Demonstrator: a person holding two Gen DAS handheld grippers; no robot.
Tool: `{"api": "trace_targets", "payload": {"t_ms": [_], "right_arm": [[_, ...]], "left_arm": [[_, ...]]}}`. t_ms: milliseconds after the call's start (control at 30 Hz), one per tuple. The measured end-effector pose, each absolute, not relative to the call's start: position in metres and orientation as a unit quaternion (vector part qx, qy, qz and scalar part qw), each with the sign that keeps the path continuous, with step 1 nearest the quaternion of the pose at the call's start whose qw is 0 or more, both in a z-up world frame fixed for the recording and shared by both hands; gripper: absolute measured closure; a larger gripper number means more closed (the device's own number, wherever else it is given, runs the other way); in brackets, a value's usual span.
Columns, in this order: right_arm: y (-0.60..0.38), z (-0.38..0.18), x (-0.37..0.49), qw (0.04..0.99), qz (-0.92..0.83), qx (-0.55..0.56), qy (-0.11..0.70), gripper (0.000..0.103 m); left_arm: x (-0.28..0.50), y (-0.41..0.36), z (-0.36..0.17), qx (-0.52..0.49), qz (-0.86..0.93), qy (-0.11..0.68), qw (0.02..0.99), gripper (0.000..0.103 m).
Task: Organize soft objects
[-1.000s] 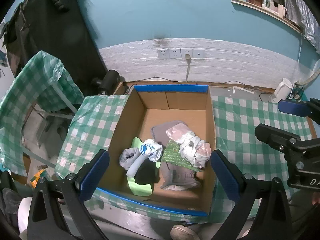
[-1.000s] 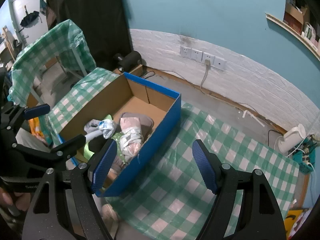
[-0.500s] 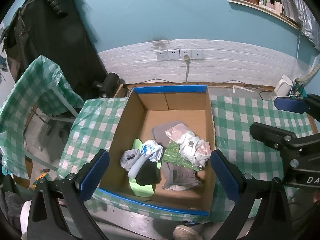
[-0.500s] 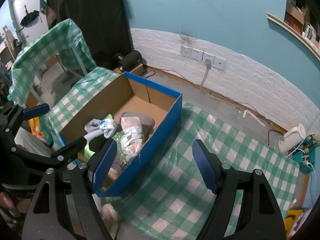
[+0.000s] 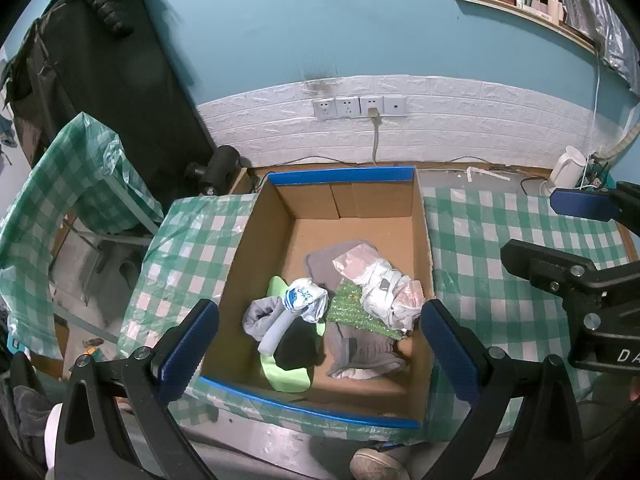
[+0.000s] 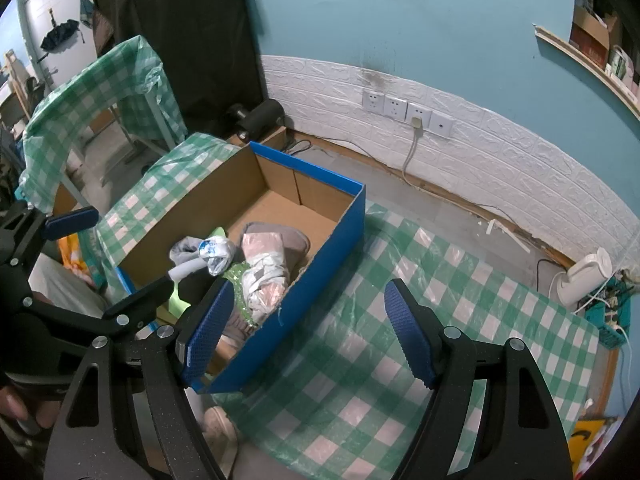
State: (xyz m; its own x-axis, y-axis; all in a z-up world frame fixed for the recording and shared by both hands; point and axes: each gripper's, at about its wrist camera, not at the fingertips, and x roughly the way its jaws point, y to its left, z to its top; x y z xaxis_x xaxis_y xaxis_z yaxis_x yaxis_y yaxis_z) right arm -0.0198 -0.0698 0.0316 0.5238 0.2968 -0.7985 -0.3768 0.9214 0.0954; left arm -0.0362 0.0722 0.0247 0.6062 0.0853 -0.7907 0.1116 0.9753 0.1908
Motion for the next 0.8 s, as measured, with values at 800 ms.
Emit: {"api": "trace_targets", "payload": {"t_ms": [800], "right_arm": [[-0.0699,0.0315,-0.0193,0.871,0.194,-0.045,0.449,0.026]], "left_arm": [[-0.0361,0.0704,0.0242,0.113,-0.007,0.445,0.888,0.002]]}}
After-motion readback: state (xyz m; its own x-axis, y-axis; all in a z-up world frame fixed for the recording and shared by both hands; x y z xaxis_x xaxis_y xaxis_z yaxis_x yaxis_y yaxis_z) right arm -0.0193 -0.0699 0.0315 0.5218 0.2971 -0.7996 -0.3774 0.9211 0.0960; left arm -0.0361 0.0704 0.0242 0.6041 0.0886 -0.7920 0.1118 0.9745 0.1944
